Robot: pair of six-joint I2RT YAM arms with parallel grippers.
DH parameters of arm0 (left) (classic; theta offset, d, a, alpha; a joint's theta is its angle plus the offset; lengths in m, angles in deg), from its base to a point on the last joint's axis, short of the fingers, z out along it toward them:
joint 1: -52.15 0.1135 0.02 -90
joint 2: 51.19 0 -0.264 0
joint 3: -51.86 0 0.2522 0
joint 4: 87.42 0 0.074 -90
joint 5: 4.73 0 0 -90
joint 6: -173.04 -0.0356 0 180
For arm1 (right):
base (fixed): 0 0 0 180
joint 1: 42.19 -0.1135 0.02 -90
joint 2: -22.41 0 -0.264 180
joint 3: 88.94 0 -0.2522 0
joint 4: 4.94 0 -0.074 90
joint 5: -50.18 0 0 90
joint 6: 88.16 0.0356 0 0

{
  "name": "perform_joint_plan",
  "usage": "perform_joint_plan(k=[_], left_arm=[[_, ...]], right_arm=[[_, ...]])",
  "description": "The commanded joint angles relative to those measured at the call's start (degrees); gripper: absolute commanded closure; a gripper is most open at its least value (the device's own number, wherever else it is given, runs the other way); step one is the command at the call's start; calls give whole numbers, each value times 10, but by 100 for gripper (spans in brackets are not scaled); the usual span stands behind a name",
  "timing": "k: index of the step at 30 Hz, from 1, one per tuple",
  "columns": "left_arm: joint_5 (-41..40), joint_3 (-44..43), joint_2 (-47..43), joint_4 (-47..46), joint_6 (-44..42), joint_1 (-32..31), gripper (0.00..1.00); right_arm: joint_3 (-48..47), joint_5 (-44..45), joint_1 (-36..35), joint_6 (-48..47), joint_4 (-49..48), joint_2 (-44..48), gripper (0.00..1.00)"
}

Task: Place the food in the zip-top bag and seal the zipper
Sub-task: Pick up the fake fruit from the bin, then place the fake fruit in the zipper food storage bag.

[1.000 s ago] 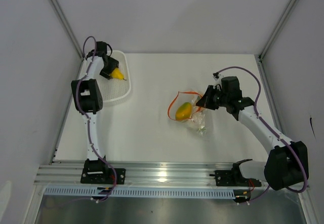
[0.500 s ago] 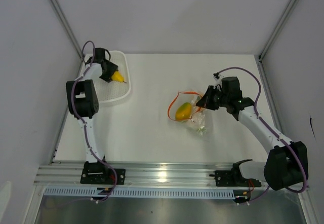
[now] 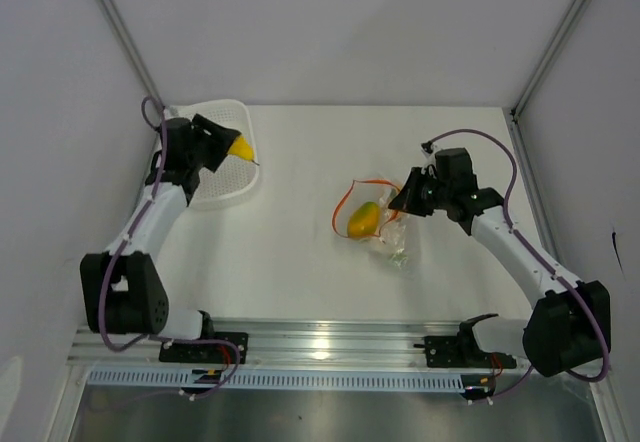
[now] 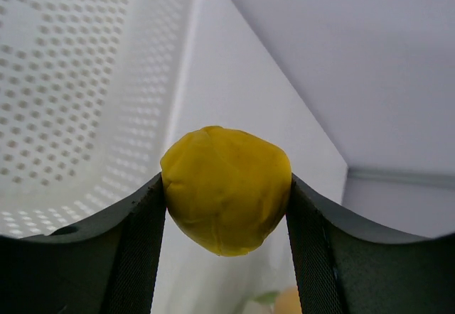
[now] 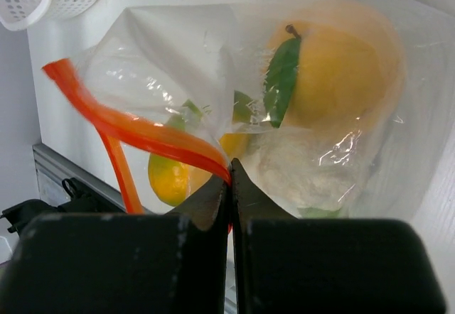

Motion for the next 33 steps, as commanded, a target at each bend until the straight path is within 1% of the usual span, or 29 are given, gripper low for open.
perform_joint_plan(k=[1, 2, 4, 5, 7, 8, 10, 11, 14, 16, 17, 19, 20, 21, 23, 24, 26, 28, 31, 33], left_arm=[[81, 51, -75, -73, -5, -51, 99], [92, 57, -86, -78, -6, -78, 99], [124, 73, -114, -97, -5, -108, 99], [139, 76, -120, -105, -5, -138, 99], [164, 76, -128, -119, -7, -173, 99], [170, 74, -133, -126, -10, -209, 99], [171, 59, -132, -120, -32, -246, 99], [170, 46, -128, -118, -49, -279, 99], [156, 32, -118, -109, -72, -333, 99], [158, 33, -110, -122, -80, -353, 99], [172, 32, -105, -134, -84, -368, 99], [192, 22, -80, -132, -83, -382, 99], [204, 7, -67, -113, -84, -384, 100], [235, -4, -53, -101, -84, -385, 99], [271, -48, -5, -79, -81, -391, 99], [298, -62, 9, -54, -85, -393, 100], [312, -101, 50, -19, -94, -404, 100], [336, -111, 70, -5, -87, -407, 99], [330, -130, 97, 28, -81, -407, 99], [331, -132, 106, 23, -73, -407, 99]], right_arm=[[-48, 33, -18, -1, 33, 31, 100], [-52, 36, -21, 1, 43, 36, 100], [-59, 39, -30, 10, 53, 45, 100], [-67, 40, -32, 13, 63, 52, 100], [-78, 39, -37, 22, 73, 60, 100], [-90, 41, -39, 23, 84, 67, 100], [-102, 53, -47, 26, 92, 74, 100], [-109, 57, -49, 27, 102, 76, 100], [-133, 64, -52, 30, 121, 79, 100], [-143, 63, -51, 32, 126, 77, 100], [-145, 62, -51, 34, 128, 77, 100], [-145, 60, -53, 36, 127, 77, 100], [-146, 60, -53, 37, 127, 77, 100], [-145, 61, -54, 37, 127, 77, 100], [-142, 62, -54, 39, 125, 79, 100], [-141, 61, -58, 36, 124, 77, 100], [-139, 61, -61, 33, 121, 76, 100], [-138, 66, -62, 31, 121, 76, 100], [-131, 69, -63, 28, 117, 81, 100], [-126, 67, -64, 28, 115, 86, 100]])
